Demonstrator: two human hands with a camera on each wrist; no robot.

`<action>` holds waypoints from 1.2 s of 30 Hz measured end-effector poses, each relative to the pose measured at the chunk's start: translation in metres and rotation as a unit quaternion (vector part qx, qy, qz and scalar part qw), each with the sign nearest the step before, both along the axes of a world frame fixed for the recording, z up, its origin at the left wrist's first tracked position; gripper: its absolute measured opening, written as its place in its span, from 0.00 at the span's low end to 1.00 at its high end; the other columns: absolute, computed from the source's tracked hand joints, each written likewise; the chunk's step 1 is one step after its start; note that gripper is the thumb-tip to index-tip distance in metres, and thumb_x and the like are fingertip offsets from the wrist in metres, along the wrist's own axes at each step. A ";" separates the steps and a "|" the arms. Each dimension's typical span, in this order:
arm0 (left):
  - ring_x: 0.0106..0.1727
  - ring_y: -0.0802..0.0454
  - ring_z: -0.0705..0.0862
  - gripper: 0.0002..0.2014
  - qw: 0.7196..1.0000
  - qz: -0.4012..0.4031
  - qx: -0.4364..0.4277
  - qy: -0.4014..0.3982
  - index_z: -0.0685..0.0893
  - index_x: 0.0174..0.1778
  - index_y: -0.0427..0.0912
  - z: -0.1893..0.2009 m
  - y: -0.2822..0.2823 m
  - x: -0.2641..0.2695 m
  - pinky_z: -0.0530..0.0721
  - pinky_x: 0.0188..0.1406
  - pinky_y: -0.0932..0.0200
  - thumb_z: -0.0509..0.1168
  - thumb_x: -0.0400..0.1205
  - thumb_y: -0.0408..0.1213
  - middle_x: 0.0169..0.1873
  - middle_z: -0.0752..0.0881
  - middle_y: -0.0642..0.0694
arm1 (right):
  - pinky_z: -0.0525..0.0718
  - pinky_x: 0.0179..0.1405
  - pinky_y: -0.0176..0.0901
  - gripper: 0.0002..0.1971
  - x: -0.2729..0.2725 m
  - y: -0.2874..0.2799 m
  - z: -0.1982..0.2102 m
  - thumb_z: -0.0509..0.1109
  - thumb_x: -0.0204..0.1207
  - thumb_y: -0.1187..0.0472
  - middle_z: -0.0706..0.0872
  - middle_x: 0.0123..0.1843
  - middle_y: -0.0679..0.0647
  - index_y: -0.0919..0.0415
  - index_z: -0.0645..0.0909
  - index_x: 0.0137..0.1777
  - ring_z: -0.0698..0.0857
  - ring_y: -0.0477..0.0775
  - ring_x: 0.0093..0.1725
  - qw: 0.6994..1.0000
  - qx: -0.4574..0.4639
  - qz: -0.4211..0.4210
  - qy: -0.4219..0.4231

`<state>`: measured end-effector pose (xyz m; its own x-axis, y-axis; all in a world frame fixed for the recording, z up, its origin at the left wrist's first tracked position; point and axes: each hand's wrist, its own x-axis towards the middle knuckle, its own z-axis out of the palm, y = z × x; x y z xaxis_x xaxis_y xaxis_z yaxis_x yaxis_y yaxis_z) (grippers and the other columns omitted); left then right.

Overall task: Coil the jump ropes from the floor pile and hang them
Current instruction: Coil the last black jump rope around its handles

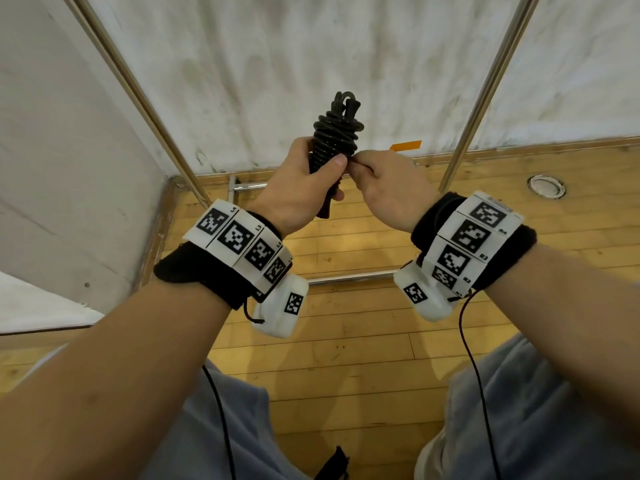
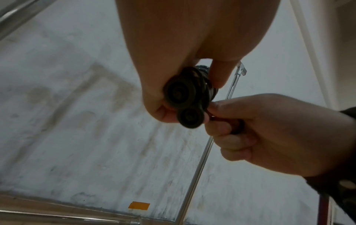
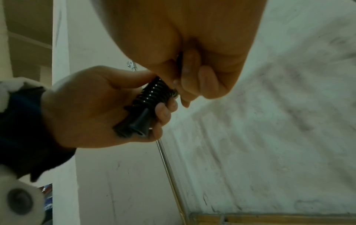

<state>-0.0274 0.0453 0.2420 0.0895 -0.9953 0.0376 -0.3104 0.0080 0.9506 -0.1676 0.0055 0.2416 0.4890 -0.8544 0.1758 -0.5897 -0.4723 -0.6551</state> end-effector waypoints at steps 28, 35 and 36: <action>0.19 0.55 0.79 0.14 0.991 0.128 -0.028 0.034 0.62 0.51 0.45 0.002 -0.001 -0.010 0.76 0.18 0.58 0.63 0.81 0.38 0.36 0.81 0.42 | 0.88 0.46 0.55 0.14 0.000 0.013 0.002 0.55 0.84 0.66 0.87 0.40 0.55 0.67 0.83 0.53 0.88 0.49 0.35 0.986 0.109 -0.024 -0.128; 0.21 0.51 0.82 0.12 0.984 0.163 -0.055 0.033 0.63 0.41 0.51 -0.003 -0.003 -0.017 0.79 0.18 0.55 0.62 0.81 0.40 0.36 0.81 0.44 | 0.84 0.43 0.54 0.14 -0.004 0.012 0.005 0.60 0.82 0.62 0.88 0.37 0.60 0.66 0.84 0.40 0.87 0.59 0.39 0.999 -0.026 -0.026 -0.025; 0.21 0.51 0.83 0.11 0.985 0.162 -0.056 0.025 0.63 0.42 0.50 -0.004 -0.003 -0.017 0.79 0.18 0.55 0.62 0.81 0.40 0.37 0.81 0.44 | 0.83 0.43 0.54 0.15 -0.005 0.011 0.006 0.60 0.82 0.61 0.88 0.36 0.61 0.66 0.84 0.39 0.87 0.61 0.40 0.999 -0.049 -0.018 0.003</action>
